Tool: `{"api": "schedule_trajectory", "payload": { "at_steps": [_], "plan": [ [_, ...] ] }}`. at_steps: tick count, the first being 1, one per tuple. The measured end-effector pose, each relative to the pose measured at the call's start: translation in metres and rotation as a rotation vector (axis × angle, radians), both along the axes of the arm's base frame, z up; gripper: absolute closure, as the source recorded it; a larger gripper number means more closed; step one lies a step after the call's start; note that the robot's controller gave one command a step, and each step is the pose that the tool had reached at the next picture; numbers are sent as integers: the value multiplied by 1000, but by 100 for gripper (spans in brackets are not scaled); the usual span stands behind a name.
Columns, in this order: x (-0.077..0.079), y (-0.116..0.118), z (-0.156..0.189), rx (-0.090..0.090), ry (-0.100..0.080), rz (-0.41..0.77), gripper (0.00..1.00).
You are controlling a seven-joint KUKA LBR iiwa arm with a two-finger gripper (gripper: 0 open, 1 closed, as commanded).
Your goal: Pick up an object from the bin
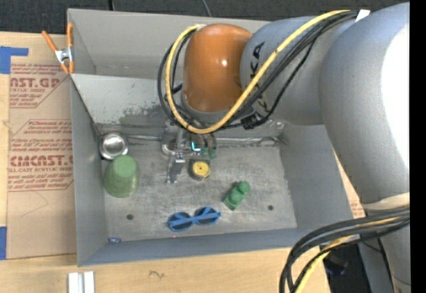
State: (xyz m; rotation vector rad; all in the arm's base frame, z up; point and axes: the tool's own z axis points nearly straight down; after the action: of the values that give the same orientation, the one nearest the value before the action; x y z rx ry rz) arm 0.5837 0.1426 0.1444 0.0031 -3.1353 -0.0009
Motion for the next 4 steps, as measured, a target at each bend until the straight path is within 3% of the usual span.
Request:
{"api": "schedule_trajectory", "payload": {
  "at_steps": [1, 2, 3, 4],
  "plan": [
    [-4, -77, -60, 6, -25, 163, 0],
    [-1, -77, -56, 5, -35, 162, 100],
    [-11, -82, 80, 0, -18, 187, 100],
    [-13, -81, 75, 1, -9, 187, 0]
  ]
}}
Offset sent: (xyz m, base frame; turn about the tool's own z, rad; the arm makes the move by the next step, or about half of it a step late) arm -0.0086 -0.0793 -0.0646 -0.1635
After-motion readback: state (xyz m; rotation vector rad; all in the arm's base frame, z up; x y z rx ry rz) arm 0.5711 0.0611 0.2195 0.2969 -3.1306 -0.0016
